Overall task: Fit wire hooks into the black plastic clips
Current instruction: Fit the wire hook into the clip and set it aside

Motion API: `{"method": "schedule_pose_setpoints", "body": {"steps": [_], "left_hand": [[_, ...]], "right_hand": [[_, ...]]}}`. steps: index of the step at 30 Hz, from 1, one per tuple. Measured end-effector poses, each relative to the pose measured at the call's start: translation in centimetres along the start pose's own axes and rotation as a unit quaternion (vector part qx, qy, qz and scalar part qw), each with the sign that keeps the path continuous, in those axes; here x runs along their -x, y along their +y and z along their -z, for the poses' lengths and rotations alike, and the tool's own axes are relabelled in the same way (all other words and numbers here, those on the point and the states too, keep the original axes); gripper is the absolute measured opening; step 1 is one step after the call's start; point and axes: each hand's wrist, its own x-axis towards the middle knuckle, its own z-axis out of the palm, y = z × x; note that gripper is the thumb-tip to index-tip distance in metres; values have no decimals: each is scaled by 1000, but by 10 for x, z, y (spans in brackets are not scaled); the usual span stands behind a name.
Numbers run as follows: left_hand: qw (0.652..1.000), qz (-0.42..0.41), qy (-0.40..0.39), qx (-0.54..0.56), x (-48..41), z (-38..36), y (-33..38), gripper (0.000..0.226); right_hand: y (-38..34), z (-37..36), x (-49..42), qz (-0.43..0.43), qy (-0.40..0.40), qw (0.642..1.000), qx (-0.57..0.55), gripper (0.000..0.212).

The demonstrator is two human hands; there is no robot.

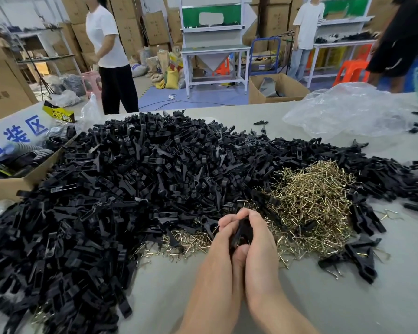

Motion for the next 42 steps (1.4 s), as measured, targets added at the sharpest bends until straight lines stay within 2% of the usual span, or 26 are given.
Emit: {"method": "schedule_pose_setpoints", "body": {"steps": [5,6,8,9,11,12,15,17,22,26,29,31,33,36,39,42], "left_hand": [[998,20,39,34,-3,3,4,52],[997,32,35,57,-5,1,3,48],[995,67,25,74,-7,0,1,25],[990,82,11,113,-8,0,0,24],[988,72,28,133,-8,1,2,46],[989,69,34,126,-8,1,1,49],[995,47,32,81,-9,3,2,42],[993,61,27,101,-9,3,1,35],[991,33,64,113,-11,3,-3,27],[971,46,117,201,-19,10,-11,11],[939,97,108,311,-21,19,-13,22],[920,123,103,356,-20,22,-14,25],[929,122,91,337,-15,23,-15,30],[961,62,68,262,-6,23,-9,35],[987,4,64,144,1,21,1,29],[995,-44,52,69,5,13,10,15]], "right_hand": [[6,-6,-2,-27,70,997,-30,36],[7,-7,-2,-24,78,996,-40,38],[8,-9,-3,-15,87,995,-42,38],[9,-9,-2,-10,90,995,-44,36],[11,-9,-2,-3,99,994,-52,35],[11,-9,-2,-1,101,993,-53,37],[12,-9,-2,9,97,994,-43,43],[12,-8,-1,11,93,995,-33,39],[12,-5,-5,5,58,998,-21,31],[12,0,-6,8,-11,999,41,32],[8,6,-3,19,-96,993,72,30],[9,10,0,38,-118,986,110,32],[8,13,4,52,-122,983,130,33],[2,21,8,66,-103,980,158,32],[-8,36,16,76,-86,979,168,35],[-24,60,25,93,-80,974,189,38]]}}
